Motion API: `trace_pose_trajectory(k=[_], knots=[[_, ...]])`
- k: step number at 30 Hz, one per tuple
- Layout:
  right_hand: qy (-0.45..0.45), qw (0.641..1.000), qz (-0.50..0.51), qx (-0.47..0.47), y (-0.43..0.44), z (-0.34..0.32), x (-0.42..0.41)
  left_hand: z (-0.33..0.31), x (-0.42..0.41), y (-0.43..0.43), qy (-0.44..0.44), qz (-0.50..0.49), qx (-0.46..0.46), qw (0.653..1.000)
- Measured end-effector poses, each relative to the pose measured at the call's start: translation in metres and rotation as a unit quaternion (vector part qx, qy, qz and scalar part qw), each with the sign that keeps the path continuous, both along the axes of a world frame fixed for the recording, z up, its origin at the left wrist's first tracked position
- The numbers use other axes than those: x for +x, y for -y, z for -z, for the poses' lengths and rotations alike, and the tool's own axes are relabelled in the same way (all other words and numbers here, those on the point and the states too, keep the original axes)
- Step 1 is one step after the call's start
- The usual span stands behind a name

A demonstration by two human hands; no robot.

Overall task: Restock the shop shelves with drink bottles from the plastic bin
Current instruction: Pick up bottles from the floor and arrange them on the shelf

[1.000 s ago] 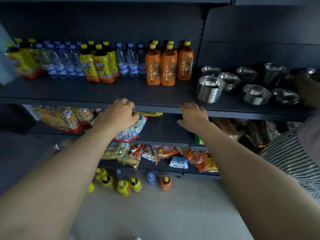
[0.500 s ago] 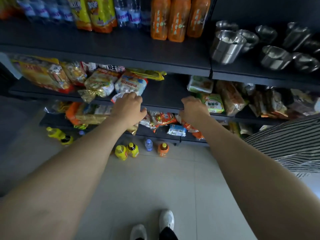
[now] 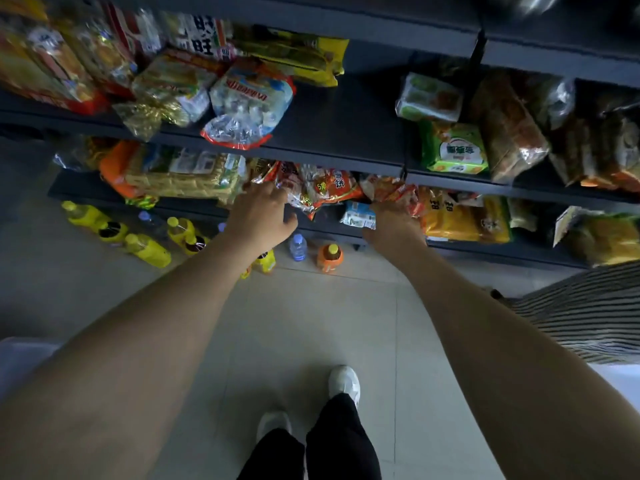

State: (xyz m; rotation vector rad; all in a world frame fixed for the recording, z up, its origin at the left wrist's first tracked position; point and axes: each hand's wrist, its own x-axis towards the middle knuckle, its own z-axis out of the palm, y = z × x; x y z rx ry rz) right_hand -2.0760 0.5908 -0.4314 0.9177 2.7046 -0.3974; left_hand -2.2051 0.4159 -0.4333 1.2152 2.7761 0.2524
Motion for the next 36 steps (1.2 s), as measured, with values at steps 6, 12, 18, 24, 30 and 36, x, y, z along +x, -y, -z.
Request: trace_pose_trajectory(k=[6,12,18,24,30,36], knots=[[0.030,0.998,-0.017,-0.045,-0.033,0.111,-0.008,0.095,0.005,-0.031,0.033,-0.022,-0.023,0.999],[0.045,0.996,-0.052,-0.053,-0.062,0.217,-0.022,0.188,-0.005,-0.054,0.010,-0.048,-0.016,0.999],[0.039,0.996,-0.067,-0.048,-0.074,0.312,-0.042,0.278,-0.026,-0.058,-0.005,-0.056,-0.004,0.998],[0.009,0.996,-0.079,-0.037,-0.085,0.406,-0.061,0.369,-0.055,-0.065,-0.006,-0.072,0.003,0.997],[-0.079,0.991,-0.046,-0.095,-0.098,0.473,-0.081,0.436,-0.076,-0.078,-0.023,-0.055,0.039,0.997],[-0.169,0.971,-0.006,-0.171,-0.100,0.505,-0.082,0.475,-0.084,-0.082,-0.054,-0.016,0.073,0.996]])
